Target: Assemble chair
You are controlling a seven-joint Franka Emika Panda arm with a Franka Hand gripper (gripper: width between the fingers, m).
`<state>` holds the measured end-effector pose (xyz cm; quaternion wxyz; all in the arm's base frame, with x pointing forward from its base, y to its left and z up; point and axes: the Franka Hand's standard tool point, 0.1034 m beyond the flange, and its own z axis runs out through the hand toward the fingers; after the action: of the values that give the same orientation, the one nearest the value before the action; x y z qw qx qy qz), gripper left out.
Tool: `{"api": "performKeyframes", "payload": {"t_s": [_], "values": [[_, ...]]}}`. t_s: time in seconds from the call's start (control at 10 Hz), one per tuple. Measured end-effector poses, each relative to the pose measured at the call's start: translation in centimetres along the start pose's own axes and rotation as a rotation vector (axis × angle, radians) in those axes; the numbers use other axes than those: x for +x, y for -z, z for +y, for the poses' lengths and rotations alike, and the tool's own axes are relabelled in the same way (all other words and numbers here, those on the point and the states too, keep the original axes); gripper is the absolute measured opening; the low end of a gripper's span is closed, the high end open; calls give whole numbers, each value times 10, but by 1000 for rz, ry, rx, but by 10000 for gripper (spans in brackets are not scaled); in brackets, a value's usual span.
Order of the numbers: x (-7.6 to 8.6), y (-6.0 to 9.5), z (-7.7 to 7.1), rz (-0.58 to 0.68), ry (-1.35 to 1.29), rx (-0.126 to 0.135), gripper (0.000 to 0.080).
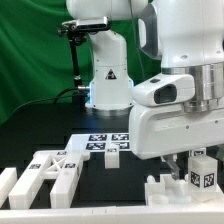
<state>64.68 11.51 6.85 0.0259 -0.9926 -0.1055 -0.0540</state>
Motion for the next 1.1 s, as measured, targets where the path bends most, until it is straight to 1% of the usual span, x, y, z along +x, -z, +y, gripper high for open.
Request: {"api": "performKeyframes", "payload": {"t_s": [0.1,0.2,0.5,0.6,0.7,0.9,1.0,1.1], "values": [[0,0,0,0,-70,1,370],[0,0,-1,0,-145,1,285],[0,0,-1,-1,-359,3,285],[-1,0,-2,-1,-548,1,285],[-2,-1,-4,-4,-763,4,285],[-2,-1,-8,-22,-1135,43,285],[-1,-1,-9,-41,-1338,76,285],[-1,-1,-9,-41,-1391,80,285]]}}
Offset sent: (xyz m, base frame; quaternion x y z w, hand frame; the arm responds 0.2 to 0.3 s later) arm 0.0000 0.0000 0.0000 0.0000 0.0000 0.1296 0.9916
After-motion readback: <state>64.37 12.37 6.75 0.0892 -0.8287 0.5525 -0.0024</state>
